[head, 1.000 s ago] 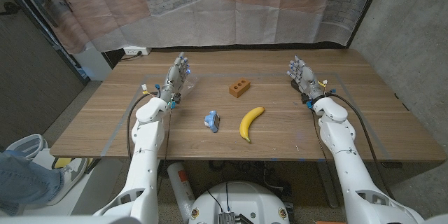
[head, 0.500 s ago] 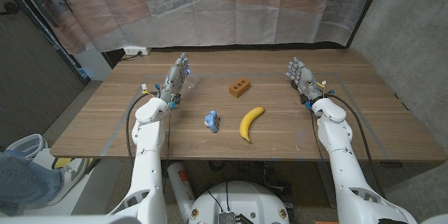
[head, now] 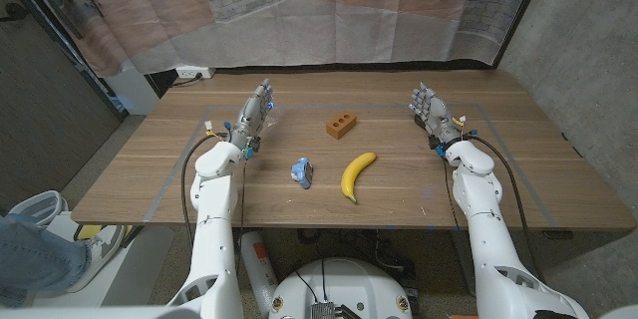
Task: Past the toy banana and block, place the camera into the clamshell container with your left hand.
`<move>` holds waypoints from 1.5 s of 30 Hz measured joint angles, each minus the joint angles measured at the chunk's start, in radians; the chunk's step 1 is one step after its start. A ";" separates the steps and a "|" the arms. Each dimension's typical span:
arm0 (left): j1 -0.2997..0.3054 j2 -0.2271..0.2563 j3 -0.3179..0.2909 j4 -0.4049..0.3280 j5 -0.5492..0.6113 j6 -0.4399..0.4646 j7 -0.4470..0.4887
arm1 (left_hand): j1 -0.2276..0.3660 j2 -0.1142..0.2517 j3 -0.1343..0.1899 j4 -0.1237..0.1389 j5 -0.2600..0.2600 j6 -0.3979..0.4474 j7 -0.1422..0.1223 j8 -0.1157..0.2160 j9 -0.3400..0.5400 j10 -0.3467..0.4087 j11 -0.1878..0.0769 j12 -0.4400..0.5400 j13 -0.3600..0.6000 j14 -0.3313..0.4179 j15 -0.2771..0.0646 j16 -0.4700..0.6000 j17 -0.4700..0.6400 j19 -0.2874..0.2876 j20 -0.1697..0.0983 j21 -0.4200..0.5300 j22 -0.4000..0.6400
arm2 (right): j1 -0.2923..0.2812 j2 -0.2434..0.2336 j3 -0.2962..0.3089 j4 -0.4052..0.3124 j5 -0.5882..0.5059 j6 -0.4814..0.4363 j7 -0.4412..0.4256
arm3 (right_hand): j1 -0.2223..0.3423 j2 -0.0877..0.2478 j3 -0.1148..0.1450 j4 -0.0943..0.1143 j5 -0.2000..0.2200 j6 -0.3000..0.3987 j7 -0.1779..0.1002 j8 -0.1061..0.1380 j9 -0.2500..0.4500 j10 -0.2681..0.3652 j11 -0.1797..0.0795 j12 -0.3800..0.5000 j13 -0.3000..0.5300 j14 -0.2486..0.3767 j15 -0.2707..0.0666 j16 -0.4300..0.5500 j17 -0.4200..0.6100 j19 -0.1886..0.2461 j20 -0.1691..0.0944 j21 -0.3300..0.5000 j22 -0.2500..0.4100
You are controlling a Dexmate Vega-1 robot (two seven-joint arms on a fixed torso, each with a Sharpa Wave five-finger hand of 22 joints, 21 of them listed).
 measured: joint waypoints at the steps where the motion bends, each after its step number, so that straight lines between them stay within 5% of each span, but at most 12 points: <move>1: 0.002 -0.002 0.000 -0.002 0.002 -0.002 -0.001 | 0.000 0.000 0.000 0.000 0.000 0.000 0.000 0.000 0.000 0.000 0.000 0.000 0.000 0.000 0.000 0.003 0.000 0.000 0.000 0.000 0.000 | 0.000 0.001 0.002 -0.001 0.000 0.000 0.000 | 0.000 0.000 0.000 0.000 -0.003 0.000 0.000 0.000 0.000 0.000 0.000 0.000 0.000 0.000 0.000 0.000 0.000 0.000 0.000 0.000 0.000; 45: 0.125 -0.058 0.009 -0.116 0.030 -0.078 0.001 | 0.022 0.012 0.004 -0.013 0.000 0.020 -0.005 0.000 0.005 0.015 -0.003 0.000 0.005 0.015 0.005 0.003 0.000 0.000 0.000 0.000 0.000 | -0.019 0.012 0.008 -0.032 -0.016 -0.001 0.005 | 0.000 0.000 0.004 -0.004 -0.003 0.000 0.000 0.000 0.000 0.000 0.000 0.000 0.000 0.000 0.000 0.000 0.000 0.009 0.002 -0.019 0.000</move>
